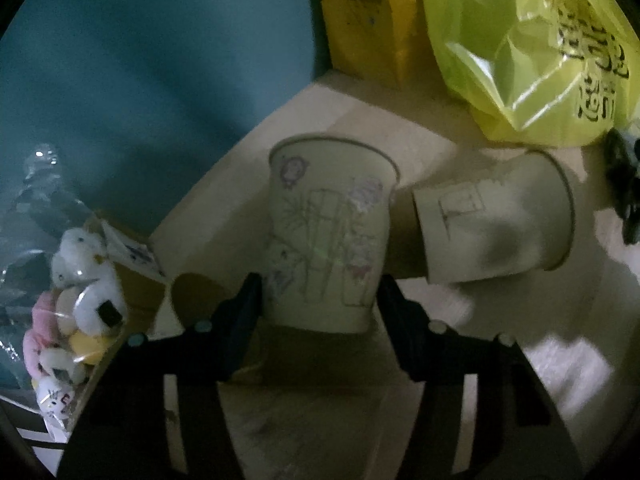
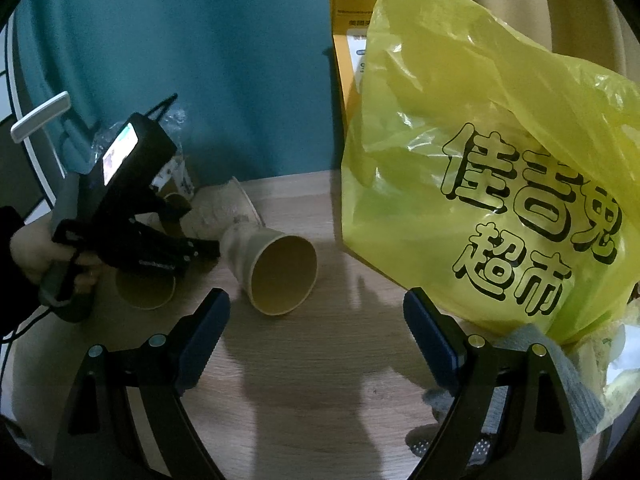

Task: Flip cup upside down
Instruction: 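Lift the drawn-on paper cup with the left tool away from the cups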

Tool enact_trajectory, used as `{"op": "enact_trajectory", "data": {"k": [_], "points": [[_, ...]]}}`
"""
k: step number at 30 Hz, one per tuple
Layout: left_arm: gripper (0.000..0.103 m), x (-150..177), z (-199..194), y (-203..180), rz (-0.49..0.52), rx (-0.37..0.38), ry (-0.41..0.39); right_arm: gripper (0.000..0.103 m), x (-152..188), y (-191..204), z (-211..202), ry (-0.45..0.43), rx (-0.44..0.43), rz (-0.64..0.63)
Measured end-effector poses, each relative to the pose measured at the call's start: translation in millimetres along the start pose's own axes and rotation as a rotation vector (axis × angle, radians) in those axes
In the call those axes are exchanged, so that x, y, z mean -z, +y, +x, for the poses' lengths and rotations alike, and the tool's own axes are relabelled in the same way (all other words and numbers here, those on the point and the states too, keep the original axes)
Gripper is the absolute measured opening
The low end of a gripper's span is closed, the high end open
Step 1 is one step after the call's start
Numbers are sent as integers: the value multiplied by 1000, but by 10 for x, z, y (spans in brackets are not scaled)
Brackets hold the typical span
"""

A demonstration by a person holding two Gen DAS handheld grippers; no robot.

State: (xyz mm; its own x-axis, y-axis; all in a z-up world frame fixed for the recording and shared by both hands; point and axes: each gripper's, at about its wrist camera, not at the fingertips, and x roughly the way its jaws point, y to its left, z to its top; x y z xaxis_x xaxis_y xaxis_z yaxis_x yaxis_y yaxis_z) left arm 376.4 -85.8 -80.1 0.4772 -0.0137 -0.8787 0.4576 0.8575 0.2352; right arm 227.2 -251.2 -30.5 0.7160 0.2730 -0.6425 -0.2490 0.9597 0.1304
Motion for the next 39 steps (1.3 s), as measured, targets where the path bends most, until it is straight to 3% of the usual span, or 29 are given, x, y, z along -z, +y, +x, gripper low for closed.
{"op": "enact_trajectory", "data": {"k": [11, 20, 27, 34, 36, 39], "points": [[59, 394, -833, 2, -62, -11, -103, 91, -49, 162, -326, -49, -4, -21], [59, 1228, -1558, -471, -198, 38, -187, 91, 215, 384, -773, -62, -20, -48], [59, 1804, -1614, -962, -352, 83, -178, 91, 600, 509, -1001, -35, -49, -65], [59, 2221, -1547, -1382, -268, 145, -142, 91, 947, 574, -1063, 22, -70, -106], [59, 2298, -1522, -1495, -227, 130, -134, 91, 1012, 588, -1049, 48, -71, -133], [59, 2346, -1473, -1533, -258, 118, -131, 91, 1061, 604, -1042, 70, -62, -184]]}}
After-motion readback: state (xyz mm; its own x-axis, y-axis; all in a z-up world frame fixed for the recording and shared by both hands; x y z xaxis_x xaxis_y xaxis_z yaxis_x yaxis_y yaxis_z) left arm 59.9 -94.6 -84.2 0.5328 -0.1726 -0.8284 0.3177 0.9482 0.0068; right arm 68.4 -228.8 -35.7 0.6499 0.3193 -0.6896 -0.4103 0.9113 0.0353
